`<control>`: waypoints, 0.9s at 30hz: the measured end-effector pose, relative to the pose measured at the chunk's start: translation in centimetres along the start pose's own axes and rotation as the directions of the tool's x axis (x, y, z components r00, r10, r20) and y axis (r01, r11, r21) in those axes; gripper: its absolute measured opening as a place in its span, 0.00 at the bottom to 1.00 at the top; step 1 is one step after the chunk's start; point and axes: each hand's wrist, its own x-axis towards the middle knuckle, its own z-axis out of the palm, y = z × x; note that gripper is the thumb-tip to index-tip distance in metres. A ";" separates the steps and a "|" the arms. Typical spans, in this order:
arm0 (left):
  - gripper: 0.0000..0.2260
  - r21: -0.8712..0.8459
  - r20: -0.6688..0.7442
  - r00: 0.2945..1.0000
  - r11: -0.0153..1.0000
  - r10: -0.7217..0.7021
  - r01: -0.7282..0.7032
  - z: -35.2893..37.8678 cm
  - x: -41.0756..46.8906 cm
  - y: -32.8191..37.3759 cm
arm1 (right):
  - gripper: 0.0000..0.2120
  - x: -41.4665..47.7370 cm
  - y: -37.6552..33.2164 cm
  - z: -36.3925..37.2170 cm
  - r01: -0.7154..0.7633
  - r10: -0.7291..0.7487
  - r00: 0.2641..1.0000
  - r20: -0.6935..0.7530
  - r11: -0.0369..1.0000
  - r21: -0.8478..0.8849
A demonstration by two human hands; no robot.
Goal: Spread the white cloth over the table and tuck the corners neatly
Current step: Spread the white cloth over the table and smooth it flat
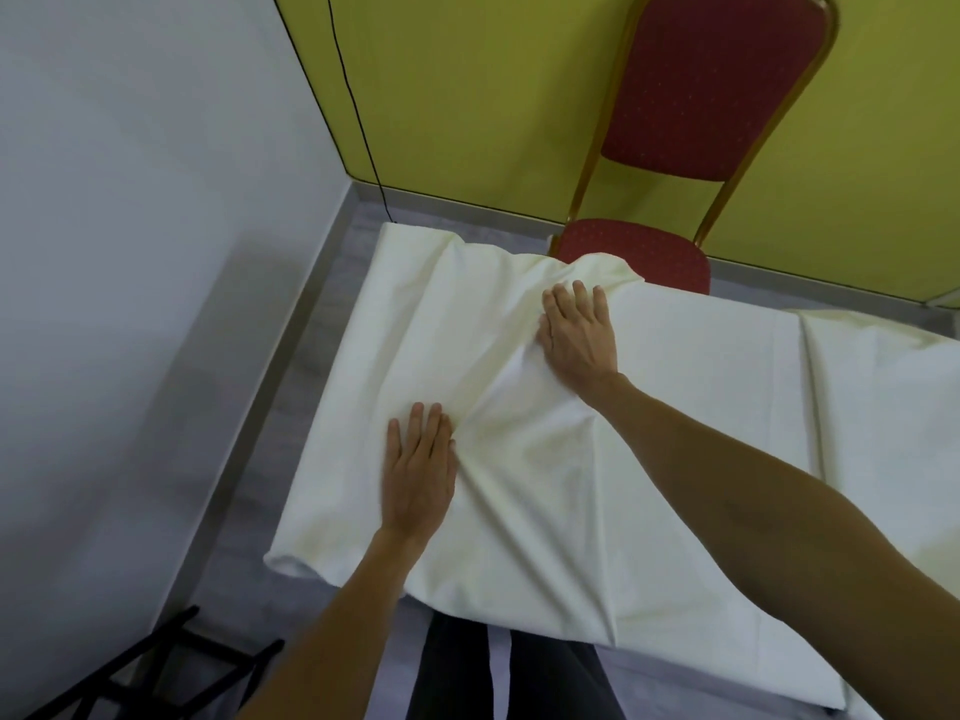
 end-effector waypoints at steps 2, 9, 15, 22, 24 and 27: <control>0.19 0.014 -0.009 1.000 1.000 -0.022 0.022 -0.1 0.0 -1.0 | 0.27 0.5 -1.0 0.1 0.009 -0.009 1.000 0.000 1.000 0.011; 0.21 0.085 0.038 0.995 0.992 -0.097 0.094 -1.1 0.2 -3.9 | 0.31 2.0 -3.6 0.8 0.040 -0.042 0.997 0.069 0.999 0.036; 0.24 0.061 0.075 0.995 0.996 -0.068 0.063 -3.0 0.4 -4.5 | 0.32 2.4 -4.2 -0.8 0.045 -0.050 0.995 0.086 0.997 0.058; 0.33 0.007 0.080 0.975 0.978 -0.206 0.206 -2.2 -0.2 -4.6 | 0.36 4.6 -4.3 -0.7 0.028 -0.039 0.990 0.133 0.996 0.086; 0.35 -0.001 0.080 0.970 0.973 -0.229 0.230 -1.8 -0.3 -5.4 | 0.38 6.0 -4.8 0.0 0.018 -0.038 0.979 0.201 0.995 0.101; 0.36 0.002 0.081 0.977 0.980 -0.199 0.199 -1.2 -0.7 -6.6 | 0.39 7.3 -6.2 1.2 0.026 -0.043 0.973 0.228 0.997 0.075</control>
